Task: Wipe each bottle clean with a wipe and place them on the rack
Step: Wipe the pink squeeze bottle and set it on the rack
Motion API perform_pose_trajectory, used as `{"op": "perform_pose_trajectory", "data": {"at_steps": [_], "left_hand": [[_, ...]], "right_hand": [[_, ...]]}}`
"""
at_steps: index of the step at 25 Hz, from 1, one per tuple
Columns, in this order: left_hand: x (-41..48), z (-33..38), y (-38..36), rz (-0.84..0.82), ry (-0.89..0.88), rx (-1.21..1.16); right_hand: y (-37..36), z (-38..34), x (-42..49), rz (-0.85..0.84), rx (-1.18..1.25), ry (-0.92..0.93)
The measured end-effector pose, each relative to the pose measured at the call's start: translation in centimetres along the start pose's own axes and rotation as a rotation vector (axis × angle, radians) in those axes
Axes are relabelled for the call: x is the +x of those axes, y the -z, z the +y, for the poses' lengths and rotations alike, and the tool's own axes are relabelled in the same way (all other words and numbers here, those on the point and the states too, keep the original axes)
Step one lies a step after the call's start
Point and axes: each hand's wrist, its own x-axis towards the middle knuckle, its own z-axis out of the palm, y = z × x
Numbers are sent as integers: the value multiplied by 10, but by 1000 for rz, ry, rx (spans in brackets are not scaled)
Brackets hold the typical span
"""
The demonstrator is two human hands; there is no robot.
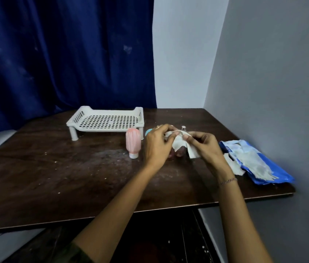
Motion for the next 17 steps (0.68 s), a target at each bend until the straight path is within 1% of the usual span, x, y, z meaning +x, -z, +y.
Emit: {"op": "perform_pose_trajectory", "data": {"at_steps": [3,7,9,12,15,17], "left_hand": [[0,-20,26,84,16,9],[0,-37,54,168,24,65],[-4,-44,62,240,-10,109],[-7,-65,69,311,6,82],[-7,-95,70,294,45,-3],[-8,-105,68,223,94,-99]], "right_hand": [[-40,0,4,80,-29,77],[-88,3,6,118,149,152],[-108,4,6,132,199,218],[-131,7,2,287,118,336],[-144,20,0,403,42,406],[-147,32,0,438,-39,450]]}}
